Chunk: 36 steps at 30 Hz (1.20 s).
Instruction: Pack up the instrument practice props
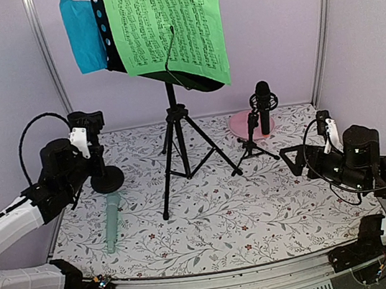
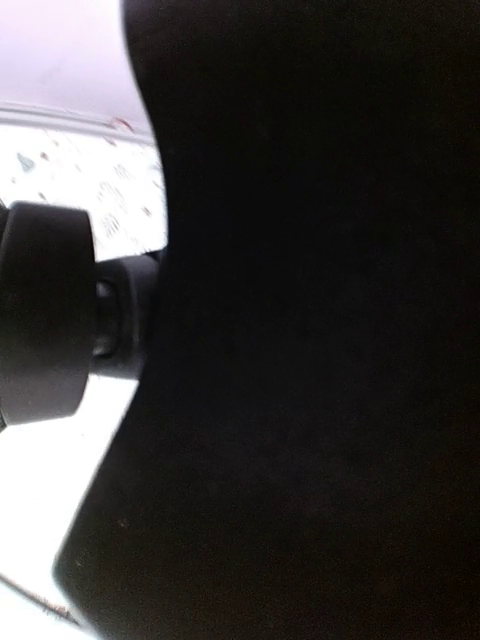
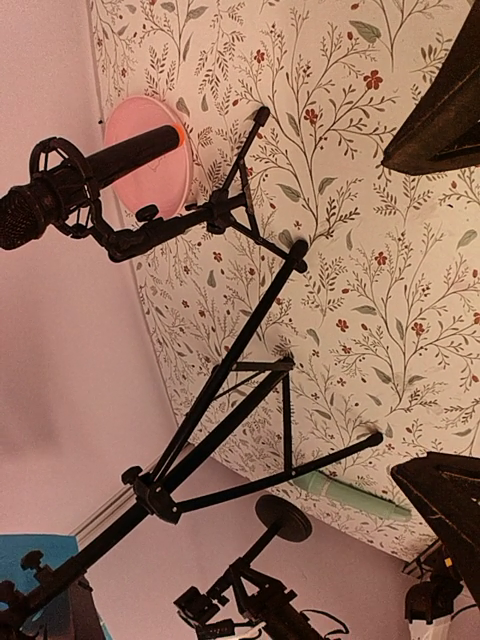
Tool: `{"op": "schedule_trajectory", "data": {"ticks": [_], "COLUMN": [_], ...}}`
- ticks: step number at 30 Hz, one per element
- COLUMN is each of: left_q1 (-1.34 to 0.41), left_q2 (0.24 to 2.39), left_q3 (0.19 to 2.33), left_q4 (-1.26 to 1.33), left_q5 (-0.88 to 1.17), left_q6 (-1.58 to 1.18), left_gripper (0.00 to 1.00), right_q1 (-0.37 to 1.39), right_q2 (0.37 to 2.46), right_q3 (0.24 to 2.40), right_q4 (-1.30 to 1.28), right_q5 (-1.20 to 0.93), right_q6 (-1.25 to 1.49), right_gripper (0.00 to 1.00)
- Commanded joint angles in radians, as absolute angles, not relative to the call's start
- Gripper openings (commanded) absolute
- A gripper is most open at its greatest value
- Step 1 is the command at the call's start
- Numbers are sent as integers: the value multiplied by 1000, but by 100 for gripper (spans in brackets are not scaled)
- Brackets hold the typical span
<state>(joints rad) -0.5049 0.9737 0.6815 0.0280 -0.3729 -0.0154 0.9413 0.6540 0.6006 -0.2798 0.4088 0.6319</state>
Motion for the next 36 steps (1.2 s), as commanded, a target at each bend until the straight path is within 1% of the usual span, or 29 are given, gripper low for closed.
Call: {"op": "schedule_trajectory", "data": {"ticks": [1,6,10,15,23,36], "left_q1": [-371,-247,-189,-140,-99,-92], "left_q2": [977,1041,1053,1075,1093,1085], "left_q3": [629,565,468,419,407,362], "left_q4": [191,289,453,532,523,512], "left_q5": [-349,-359,-372,-376,-375,-439], "left_q6": [-78,-136,-145,-138,-114,-134], "left_gripper": [0,0,0,0,0,0], "right_q1": [939,938,938,938,939,938], "right_q2": [627,613,608,590,541,565], "right_q3": [593,595,602,605,595,600], "right_q4": [-302,-318,-331,-367,-400,-386], "right_q5": [412,415,416,422,463,480], "right_q6": [653,658,658,665,670,619], "right_gripper": [99,99,99,99,99,99]}}
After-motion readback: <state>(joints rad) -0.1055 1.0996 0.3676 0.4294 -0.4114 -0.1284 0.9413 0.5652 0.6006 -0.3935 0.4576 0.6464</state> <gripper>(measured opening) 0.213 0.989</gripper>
